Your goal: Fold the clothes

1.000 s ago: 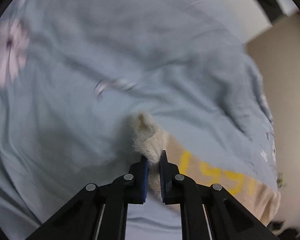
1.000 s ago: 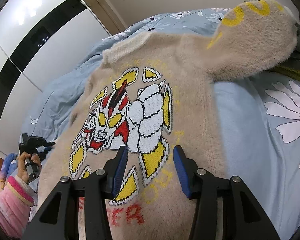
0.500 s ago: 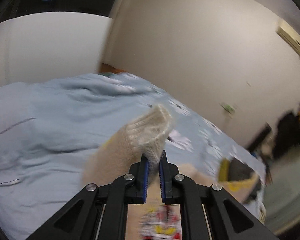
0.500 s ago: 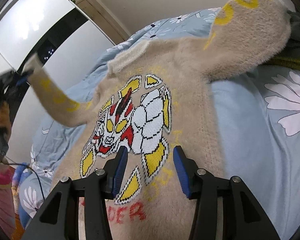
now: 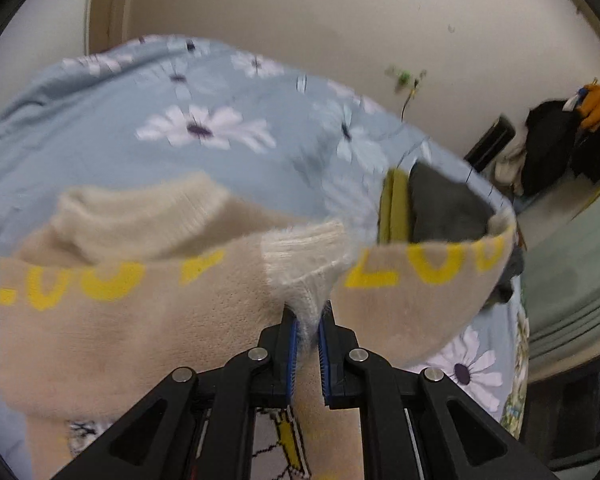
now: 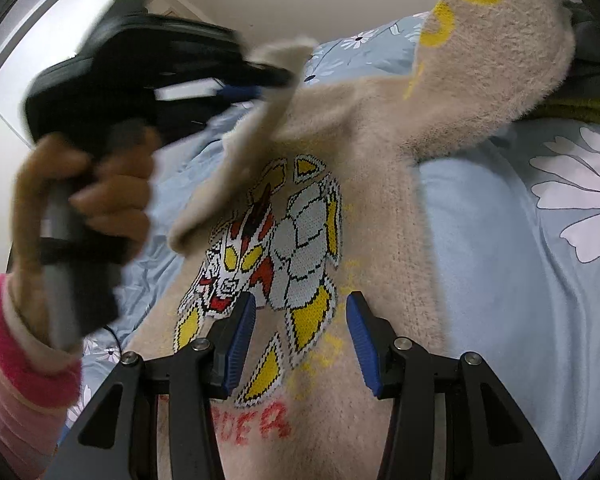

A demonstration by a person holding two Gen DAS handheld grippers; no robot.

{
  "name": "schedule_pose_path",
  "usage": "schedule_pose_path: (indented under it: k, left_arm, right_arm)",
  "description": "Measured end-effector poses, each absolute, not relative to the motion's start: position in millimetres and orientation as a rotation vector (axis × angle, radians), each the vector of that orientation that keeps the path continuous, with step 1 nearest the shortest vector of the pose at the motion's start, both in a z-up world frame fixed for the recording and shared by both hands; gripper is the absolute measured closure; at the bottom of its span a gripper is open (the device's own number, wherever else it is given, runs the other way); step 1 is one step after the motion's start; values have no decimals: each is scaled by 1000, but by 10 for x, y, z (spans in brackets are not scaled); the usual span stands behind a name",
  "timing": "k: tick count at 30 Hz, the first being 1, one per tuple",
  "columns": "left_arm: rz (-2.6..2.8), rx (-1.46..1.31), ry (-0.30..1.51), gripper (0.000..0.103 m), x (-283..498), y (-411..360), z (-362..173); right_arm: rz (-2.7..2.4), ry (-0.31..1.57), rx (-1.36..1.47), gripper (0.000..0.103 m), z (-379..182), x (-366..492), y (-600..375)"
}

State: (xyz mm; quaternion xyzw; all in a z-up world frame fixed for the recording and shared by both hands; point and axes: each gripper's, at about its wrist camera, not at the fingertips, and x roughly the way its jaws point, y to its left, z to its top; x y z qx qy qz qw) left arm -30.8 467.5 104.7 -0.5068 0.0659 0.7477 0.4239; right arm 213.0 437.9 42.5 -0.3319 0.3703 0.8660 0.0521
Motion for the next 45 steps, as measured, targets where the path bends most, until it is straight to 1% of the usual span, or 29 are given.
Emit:
schedule_pose_path:
  k: [3,5,6,7,9,11,13,17,20,22,25,28,31,35,39,41,42,43,44,45]
  left_arm:
    - [1822,-1372,184,92,-352,4757,800]
    - [1775,-1405,148,88,-351,4673,798]
    - [1752,-1421,129,80,-351,4631,797]
    - [1728,-1437,111,67,-350,4589,795]
    - [1683,-1462,75,51,-348,4498,804]
    - [1688,-1416,44,49,-329,4307,946]
    - [1741,-1350,62,46,-324,4075,1098]
    - [1964,-1223,115,43,-450,3525,1257]
    - [2119,-1213,119,42,-601,3087,1186]
    - [2169,-1268,60,42,-728,2845,1051]
    - [2176,-1331,-66,42,-826,2601,858]
    - [2182,-1344,-128,42,-847,2438,746]
    - [2179,-1357,-226,42,-895,2229,730]
    - [2149,-1343,-366,42,-963,2046,753]
    - [2116,-1343,-374,42,-990,2093,712]
    - [2103,-1337,-379,42,-979,2107,715]
    - [2092,-1321,-386,42,-967,2114,734]
    - [2082,-1302,-389,42,-939,2125,763]
    - [2068,-1281,-386,42,-926,2148,797]
    - [2057,-1263,-385,42,-915,2172,814]
  right_arm:
    - [2633,1130,-1011,55,426,2127,4383]
    - [2633,1128,-1012,55,429,2126,4378]
    - [2632,1126,-1012,55,431,2124,4374]
    - [2630,1124,-1013,55,432,2120,4369]
    - [2627,1120,-1019,55,440,2109,4362]
    - [2621,1120,-1016,55,457,2117,4372]
    - [2607,1131,-996,55,477,2153,4419]
    - [2565,1152,-925,54,565,2221,4617]
    - [2578,1060,-919,54,707,2071,4751]
    - [2605,979,-938,54,804,1891,4831]
    - [2614,925,-1011,54,822,1566,4943]
    - [2618,940,-1079,54,750,1330,5039]
    - [2555,905,-1162,54,651,1173,5112]
    - [2516,941,-1164,54,575,1080,5159]
    - [2509,980,-1149,55,578,930,5196]
    - [2502,978,-1149,61,592,849,5196]
    - [2500,967,-1152,71,603,817,5186]
    - [2500,951,-1153,87,619,794,5173]
    - [2506,935,-1146,91,650,778,5165]
    - [2515,922,-1136,92,676,756,5159]
